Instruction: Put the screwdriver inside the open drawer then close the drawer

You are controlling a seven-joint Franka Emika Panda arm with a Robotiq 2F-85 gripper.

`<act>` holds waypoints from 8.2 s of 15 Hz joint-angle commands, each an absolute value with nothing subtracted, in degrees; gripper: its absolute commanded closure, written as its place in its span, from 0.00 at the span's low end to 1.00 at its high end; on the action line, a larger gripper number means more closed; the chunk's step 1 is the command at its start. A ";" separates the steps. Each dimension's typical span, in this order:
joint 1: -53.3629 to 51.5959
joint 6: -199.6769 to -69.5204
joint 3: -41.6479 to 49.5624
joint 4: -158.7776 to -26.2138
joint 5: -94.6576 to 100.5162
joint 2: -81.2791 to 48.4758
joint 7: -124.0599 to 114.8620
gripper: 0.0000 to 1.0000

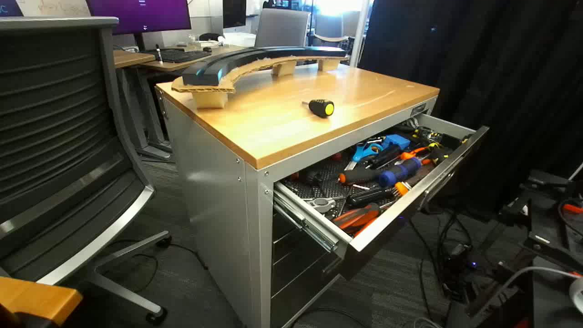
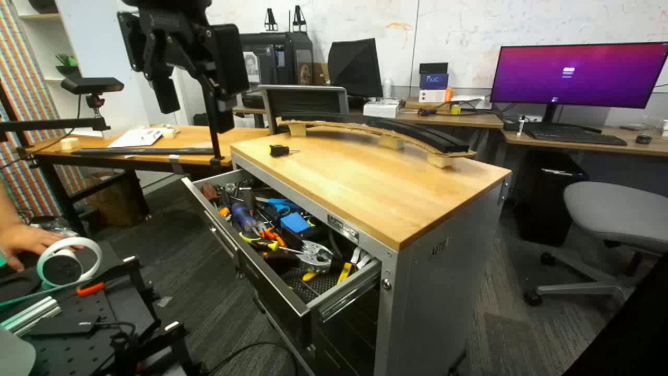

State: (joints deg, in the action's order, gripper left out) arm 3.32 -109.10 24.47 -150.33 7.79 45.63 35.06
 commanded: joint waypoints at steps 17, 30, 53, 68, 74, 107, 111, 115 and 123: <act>5.38 -113.17 13.53 -156.66 8.38 51.01 23.61 0.00; -10.22 -139.24 -22.22 -158.40 -1.79 36.47 -18.84 0.00; -3.28 -149.04 -24.43 -135.36 18.34 3.48 -33.70 0.00; -1.84 -150.04 -22.06 -123.40 47.45 -14.79 -57.44 0.00; -11.56 -149.01 -11.85 -116.60 37.25 -19.00 -49.12 0.00; -14.03 -136.40 -13.05 -129.38 4.93 -7.77 -2.78 0.79; -14.05 -136.89 -14.60 -131.11 1.43 -8.00 -1.07 0.24; -13.76 -132.56 -13.42 -133.65 2.21 -5.46 -4.77 0.00; -13.02 -132.30 -9.51 -143.82 4.84 -5.97 -19.95 0.49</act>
State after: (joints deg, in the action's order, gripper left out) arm -13.18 -129.84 -9.78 -140.29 4.58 -7.05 -15.59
